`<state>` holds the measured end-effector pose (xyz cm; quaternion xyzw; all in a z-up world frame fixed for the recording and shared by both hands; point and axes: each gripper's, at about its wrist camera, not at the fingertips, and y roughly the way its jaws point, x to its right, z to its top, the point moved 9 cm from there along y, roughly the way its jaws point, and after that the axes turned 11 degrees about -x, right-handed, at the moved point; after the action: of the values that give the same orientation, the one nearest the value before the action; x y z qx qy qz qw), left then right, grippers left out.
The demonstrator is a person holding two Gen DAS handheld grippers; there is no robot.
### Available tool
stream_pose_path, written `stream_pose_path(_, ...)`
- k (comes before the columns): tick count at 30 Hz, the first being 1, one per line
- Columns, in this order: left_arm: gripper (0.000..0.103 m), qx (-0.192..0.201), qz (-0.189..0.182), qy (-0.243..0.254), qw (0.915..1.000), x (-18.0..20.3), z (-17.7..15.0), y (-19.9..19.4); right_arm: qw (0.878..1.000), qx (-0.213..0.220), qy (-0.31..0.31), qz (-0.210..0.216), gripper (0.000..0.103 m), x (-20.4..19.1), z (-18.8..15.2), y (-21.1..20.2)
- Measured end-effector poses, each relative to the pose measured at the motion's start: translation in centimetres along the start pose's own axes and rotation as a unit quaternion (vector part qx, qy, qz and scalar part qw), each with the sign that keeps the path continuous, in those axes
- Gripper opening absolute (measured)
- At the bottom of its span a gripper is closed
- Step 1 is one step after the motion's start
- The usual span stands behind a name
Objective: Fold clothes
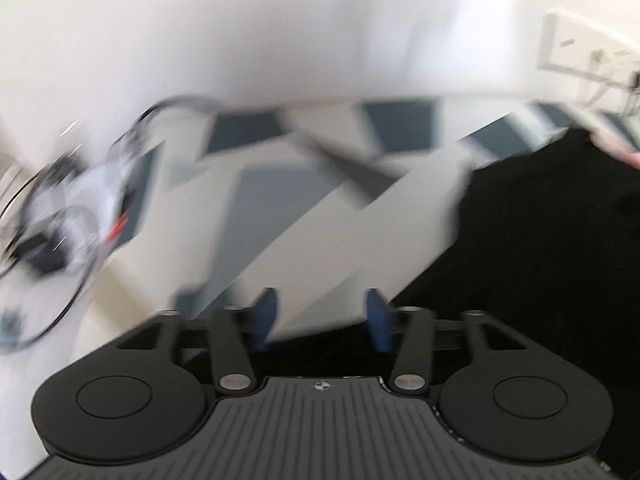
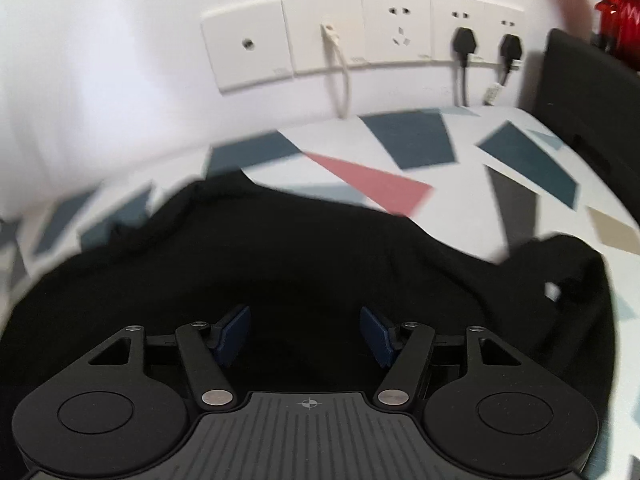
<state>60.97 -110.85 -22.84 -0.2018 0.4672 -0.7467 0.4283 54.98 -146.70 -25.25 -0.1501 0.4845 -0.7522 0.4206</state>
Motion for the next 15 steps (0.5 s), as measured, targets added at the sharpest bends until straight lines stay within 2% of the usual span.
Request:
stream_pose_path(4, 0.069, 0.01, 0.003, 0.081, 0.9967, 4.8, 2.1, 1.4, 0.997, 0.011, -0.077, 0.017, 0.06, -4.1, 1.9, 1.5)
stream_pose_path(7, 0.071, -0.008, 0.015, 0.1, 0.9948, 5.7, 2.0, 3.1, 0.989, 0.025, -0.145, 0.032, 0.06, -7.8, 2.6, 3.0)
stream_pose_path(8, 0.071, -0.015, 0.014, 0.096, 0.9952, 5.6, 1.8, 3.5, 0.985, 0.027, -0.167, 0.042, 0.055, -9.0, 2.8, 3.5)
stream_pose_path(11, 0.072, -0.022, -0.011, 0.06, 0.9979, 5.0, 1.2, 3.4, 0.968, 0.005, -0.242, 0.066, 0.018, -12.4, 3.1, 5.7)
stream_pose_path(13, 0.072, -0.023, -0.017, 0.046, 0.9985, 4.5, 0.9, 3.5, 0.958, 0.014, -0.277, 0.067, 0.018, -13.9, 4.3, 6.8)
stream_pose_path(15, 0.075, -0.021, -0.015, 0.041, 0.9988, 4.2, 0.8, 3.3, 0.964, 0.038, -0.253, 0.07, 0.012, -14.4, 7.0, 7.3)
